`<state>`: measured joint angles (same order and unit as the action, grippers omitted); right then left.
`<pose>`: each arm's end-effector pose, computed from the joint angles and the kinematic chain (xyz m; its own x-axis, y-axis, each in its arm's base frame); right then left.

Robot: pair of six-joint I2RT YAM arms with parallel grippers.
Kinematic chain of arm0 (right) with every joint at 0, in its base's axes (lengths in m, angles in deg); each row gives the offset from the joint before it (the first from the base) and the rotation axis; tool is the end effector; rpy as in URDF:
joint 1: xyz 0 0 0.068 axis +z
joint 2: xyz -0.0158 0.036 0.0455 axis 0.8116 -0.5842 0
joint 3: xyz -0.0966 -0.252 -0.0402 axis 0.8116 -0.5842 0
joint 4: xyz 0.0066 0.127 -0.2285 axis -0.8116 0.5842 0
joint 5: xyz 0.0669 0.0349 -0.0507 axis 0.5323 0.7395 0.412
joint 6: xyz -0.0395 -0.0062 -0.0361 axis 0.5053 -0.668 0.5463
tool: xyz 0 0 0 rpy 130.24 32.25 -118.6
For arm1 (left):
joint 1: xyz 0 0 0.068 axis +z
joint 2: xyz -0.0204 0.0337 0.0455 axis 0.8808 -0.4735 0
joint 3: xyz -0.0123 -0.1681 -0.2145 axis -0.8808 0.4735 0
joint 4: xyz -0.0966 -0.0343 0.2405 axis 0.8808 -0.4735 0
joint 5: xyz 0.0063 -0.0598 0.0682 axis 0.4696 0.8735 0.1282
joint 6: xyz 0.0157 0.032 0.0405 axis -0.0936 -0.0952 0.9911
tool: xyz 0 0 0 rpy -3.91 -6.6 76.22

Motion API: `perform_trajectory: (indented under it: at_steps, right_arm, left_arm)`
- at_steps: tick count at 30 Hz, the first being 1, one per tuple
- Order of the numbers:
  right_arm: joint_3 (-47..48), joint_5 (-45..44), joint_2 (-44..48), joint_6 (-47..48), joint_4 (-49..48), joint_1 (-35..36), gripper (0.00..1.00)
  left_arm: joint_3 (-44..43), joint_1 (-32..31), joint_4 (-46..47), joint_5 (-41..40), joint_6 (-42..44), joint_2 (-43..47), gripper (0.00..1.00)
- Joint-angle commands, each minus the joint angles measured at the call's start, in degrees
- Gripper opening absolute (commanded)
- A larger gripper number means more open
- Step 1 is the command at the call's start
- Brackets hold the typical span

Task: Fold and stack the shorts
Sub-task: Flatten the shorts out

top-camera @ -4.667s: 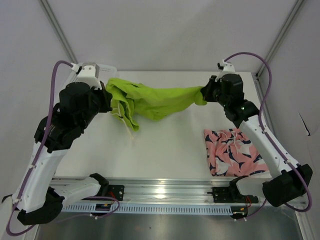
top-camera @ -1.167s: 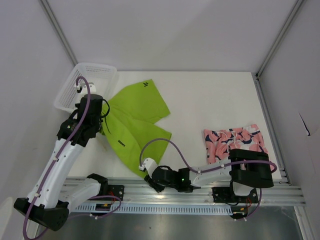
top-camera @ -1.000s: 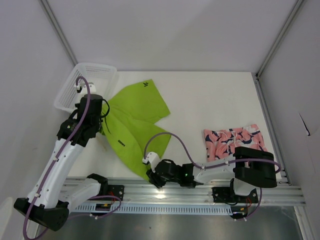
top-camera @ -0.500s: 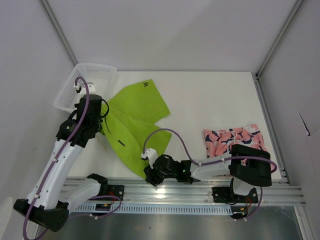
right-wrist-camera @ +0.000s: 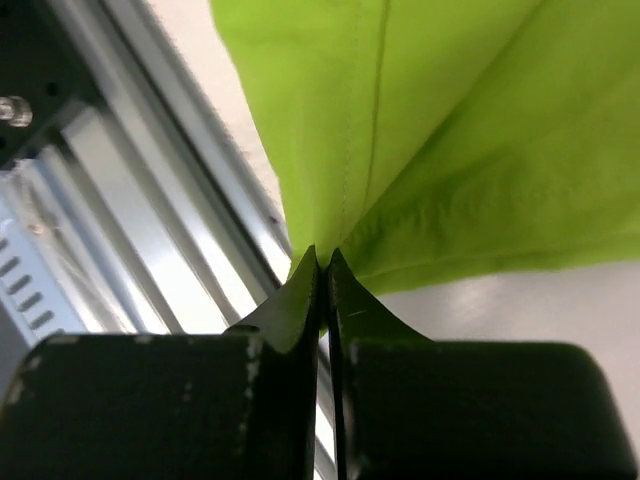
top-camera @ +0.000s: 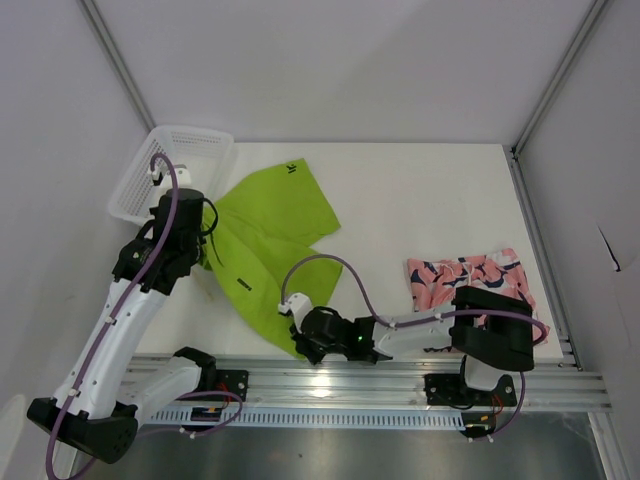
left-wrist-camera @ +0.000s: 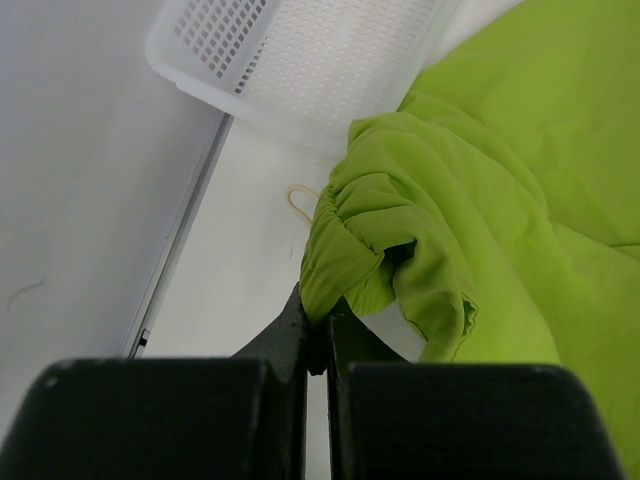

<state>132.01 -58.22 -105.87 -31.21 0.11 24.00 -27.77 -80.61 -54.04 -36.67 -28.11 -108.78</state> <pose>0.0710 0.3260 0.1478 -0.4673 -0.4858 -0.7387 -0.8502 0.4761 0.2247 0.1707 -0.0346 0.3786 -0.5105 -0.0208 -0.8596 -0.3482 0.9191 0.1845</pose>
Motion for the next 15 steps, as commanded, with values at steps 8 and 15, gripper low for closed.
perform_trajectory:
  at_steps: [8, 15]
  right_arm:
    - [0.18, -14.36, 25.71, 3.96, 20.72, -18.12, 0.0]
    - [8.77, -8.67, 31.97, 7.22, 28.99, -41.75, 0.0]
  left_arm:
    - [-1.38, 0.77, 3.59, 4.26, -0.61, 1.96, 0.0]
    - [-3.83, 0.77, 4.73, 16.9, 2.2, 2.75, 0.0]
